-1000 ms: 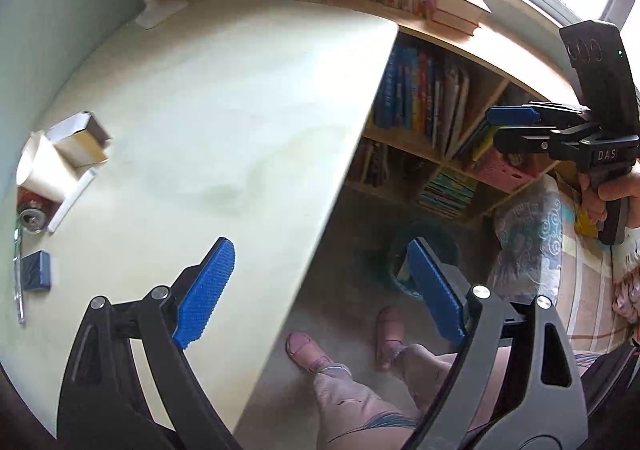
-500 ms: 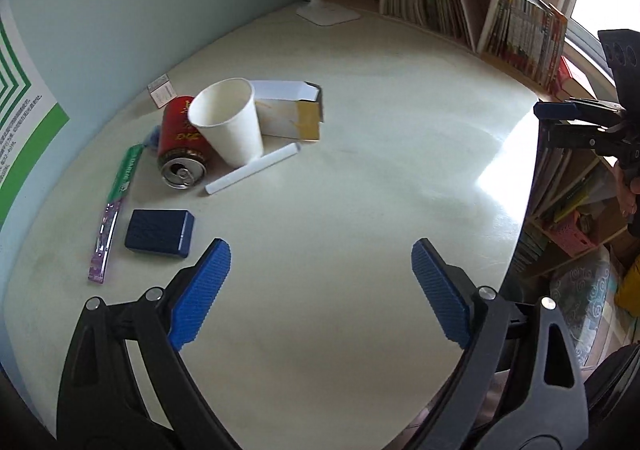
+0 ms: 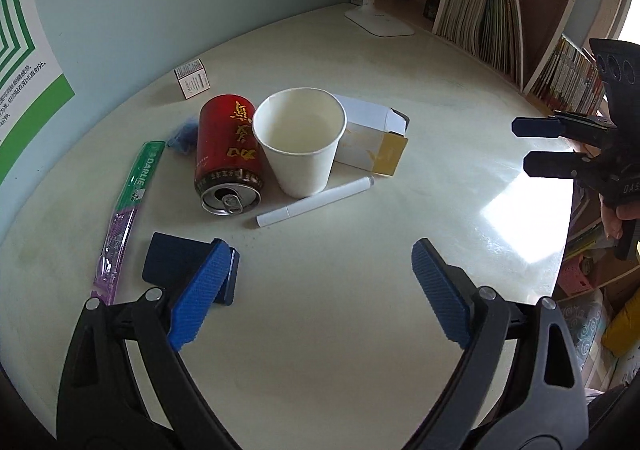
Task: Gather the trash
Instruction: 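Grasp the white paper cup with the left tool while the right tool grasps the open white box, then carry the cup and box to the green trash bin and open both tools, then move both open tools back over the table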
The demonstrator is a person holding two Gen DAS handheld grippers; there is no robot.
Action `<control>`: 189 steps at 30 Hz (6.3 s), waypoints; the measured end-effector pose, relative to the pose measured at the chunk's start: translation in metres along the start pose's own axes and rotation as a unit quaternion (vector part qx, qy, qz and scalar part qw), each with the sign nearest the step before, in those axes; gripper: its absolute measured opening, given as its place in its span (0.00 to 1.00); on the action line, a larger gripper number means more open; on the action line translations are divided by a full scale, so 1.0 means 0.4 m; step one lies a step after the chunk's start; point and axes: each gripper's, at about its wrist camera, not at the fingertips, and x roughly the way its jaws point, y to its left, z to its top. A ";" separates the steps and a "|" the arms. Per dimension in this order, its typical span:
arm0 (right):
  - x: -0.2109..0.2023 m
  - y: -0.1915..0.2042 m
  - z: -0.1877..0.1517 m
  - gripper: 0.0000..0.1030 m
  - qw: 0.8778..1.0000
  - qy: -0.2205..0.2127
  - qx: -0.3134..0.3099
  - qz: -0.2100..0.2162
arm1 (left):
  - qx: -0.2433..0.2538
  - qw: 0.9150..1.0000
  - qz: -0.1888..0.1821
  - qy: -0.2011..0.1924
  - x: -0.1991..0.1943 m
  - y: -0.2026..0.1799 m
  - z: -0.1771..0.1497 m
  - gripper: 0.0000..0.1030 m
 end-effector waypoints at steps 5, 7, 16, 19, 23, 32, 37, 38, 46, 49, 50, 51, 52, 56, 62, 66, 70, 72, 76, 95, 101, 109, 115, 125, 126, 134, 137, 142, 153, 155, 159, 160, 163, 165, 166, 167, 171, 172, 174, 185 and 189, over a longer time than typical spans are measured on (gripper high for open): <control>0.095 -0.020 0.074 0.73 0.997 0.033 -0.057 0.030 | -0.017 1.000 0.006 -0.003 0.059 0.009 0.037 0.87; 0.124 -0.025 0.100 0.72 0.995 0.040 -0.078 0.046 | -0.028 1.000 0.007 -0.007 0.075 0.013 0.050 0.87; 0.229 -0.047 0.178 0.71 0.985 0.076 -0.117 0.099 | -0.048 0.999 0.023 -0.001 0.133 0.017 0.098 0.86; 0.251 -0.043 0.193 0.71 0.982 0.082 -0.128 0.109 | -0.057 0.998 0.026 0.003 0.147 0.023 0.107 0.86; 0.287 -0.038 0.206 0.70 0.978 0.096 -0.141 0.116 | -0.068 0.997 0.027 0.001 0.168 0.027 0.125 0.85; 0.345 -0.051 0.210 0.57 0.973 0.124 -0.154 0.121 | -0.085 0.996 0.024 0.008 0.211 0.052 0.144 0.80; 0.363 -0.065 0.213 0.41 0.972 0.130 -0.154 0.121 | -0.092 0.995 0.019 0.014 0.237 0.066 0.151 0.70; 0.365 -0.066 0.214 0.37 0.972 0.132 -0.155 0.119 | -0.094 0.995 0.017 0.017 0.245 0.069 0.152 0.67; 0.336 -0.107 0.222 0.34 0.978 0.122 -0.124 0.119 | -0.083 0.996 0.008 0.011 0.250 0.064 0.160 0.55; 0.313 -0.131 0.220 0.34 0.981 0.117 -0.102 0.114 | -0.081 0.997 0.005 0.007 0.236 0.059 0.154 0.55; 0.305 -0.138 0.218 0.34 0.982 0.115 -0.096 0.112 | -0.080 0.997 0.006 0.006 0.228 0.057 0.150 0.55; 0.296 -0.143 0.216 0.34 0.983 0.114 -0.092 0.107 | -0.078 0.997 0.006 0.005 0.222 0.055 0.147 0.55; 0.288 -0.149 0.214 0.34 0.984 0.113 -0.089 0.102 | -0.075 0.997 0.005 0.005 0.216 0.051 0.145 0.55; 0.251 -0.164 0.203 0.34 0.988 0.108 -0.073 0.086 | -0.062 0.998 0.007 0.006 0.189 0.039 0.136 0.55; 0.200 -0.157 0.182 0.33 0.992 0.095 -0.057 0.062 | -0.039 0.999 0.003 -0.006 0.146 0.024 0.131 0.55; 0.156 -0.138 0.156 0.33 0.995 0.080 -0.040 0.047 | -0.021 1.000 -0.003 -0.015 0.118 0.011 0.126 0.55; 0.104 -0.119 0.112 0.33 0.997 0.066 -0.022 0.029 | 0.003 1.000 -0.013 -0.024 0.091 -0.012 0.114 0.55; 0.076 -0.109 0.087 0.33 0.998 0.057 -0.009 0.019 | 0.022 0.999 -0.013 -0.029 0.077 -0.029 0.102 0.55; 0.020 -0.086 0.028 0.33 0.999 0.036 0.020 -0.005 | 0.061 0.997 -0.032 -0.034 0.052 -0.064 0.077 0.55; -0.309 -0.036 -0.340 0.33 0.985 -0.035 0.142 -0.095 | 0.215 0.969 -0.119 -0.022 -0.018 -0.425 -0.030 0.55; -0.450 -0.075 -0.522 0.33 0.979 -0.048 0.169 -0.101 | 0.247 0.959 -0.141 -0.008 -0.033 -0.637 -0.089 0.55; -0.629 -0.142 -0.847 0.33 0.960 -0.045 0.239 -0.137 | 0.302 0.935 -0.183 0.028 -0.027 -0.948 -0.202 0.55; -0.691 -0.167 -1.069 0.33 0.937 -0.040 0.310 -0.160 | 0.352 0.910 -0.210 0.063 0.013 -1.108 -0.317 0.55; -0.670 -0.194 -1.367 0.33 0.895 -0.029 0.412 -0.171 | 0.393 0.883 -0.224 0.130 0.165 -1.268 -0.478 0.55; -0.665 -0.199 -1.391 0.33 0.891 -0.029 0.421 -0.171 | 0.395 0.881 -0.221 0.136 0.182 -1.277 -0.491 0.55; -0.581 -0.247 -1.517 0.33 0.868 -0.027 0.471 -0.155 | 0.411 0.870 -0.213 0.169 0.295 -1.314 -0.561 0.55; -0.537 -0.272 -1.547 0.33 0.861 -0.025 0.485 -0.150 | 0.416 0.866 -0.209 0.180 0.352 -1.324 -0.582 0.55; -0.478 -0.303 -1.583 0.33 0.857 -0.019 0.495 -0.143 | 0.422 0.861 -0.208 0.194 0.421 -1.336 -0.609 0.55; -0.356 -0.371 -1.648 0.33 0.852 -0.010 0.507 -0.126 | 0.434 0.851 -0.206 0.212 0.561 -1.343 -0.657 0.55; -0.332 -0.386 -1.658 0.33 0.851 -0.005 0.509 -0.126 | 0.434 0.850 -0.206 0.215 0.585 -1.347 -0.667 0.55; -0.306 -0.415 -1.674 0.36 0.846 -0.004 0.519 -0.123 | 0.436 0.848 -0.204 0.223 0.635 -1.358 -0.683 0.59; -0.302 -0.424 -1.677 0.39 0.843 -0.004 0.524 -0.123 | 0.436 0.847 -0.203 0.225 0.647 -1.361 -0.685 0.59; -0.303 -0.444 -1.688 0.59 0.834 -0.013 0.537 -0.126 | 0.429 0.849 -0.197 0.235 0.674 -1.367 -0.688 0.69; -0.305 -0.452 -1.687 0.59 0.833 -0.008 0.537 -0.129 | 0.431 0.848 -0.195 0.237 0.680 -1.371 -0.689 0.71; -0.309 -0.454 -1.687 0.59 0.833 -0.008 0.538 -0.130 | 0.433 0.848 -0.192 0.238 0.682 -1.372 -0.690 0.71; -0.314 -0.456 -1.687 0.59 0.833 -0.009 0.537 -0.131 | 0.434 0.848 -0.191 0.237 0.681 -1.372 -0.689 0.71; -0.336 -0.457 -1.693 0.59 0.831 -0.013 0.539 -0.134 | 0.435 0.848 -0.193 0.233 0.668 -1.363 -0.689 0.73; -0.340 -0.457 -1.696 0.59 0.830 -0.013 0.540 -0.135 | 0.435 0.848 -0.192 0.233 0.666 -1.360 -0.689 0.74; -0.349 -0.452 -1.699 0.59 0.829 -0.014 0.542 -0.137 | 0.433 0.849 -0.191 0.234 0.662 -1.352 -0.688 0.74; -0.430 -0.364 -1.629 0.60 0.852 -0.042 0.505 -0.131 | 0.417 0.866 -0.193 0.200 0.545 -1.306 -0.629 0.81; -0.482 -0.326 -1.563 0.64 0.866 -0.054 0.479 -0.130 | 0.413 0.871 -0.195 0.182 0.461 -1.284 -0.584 0.82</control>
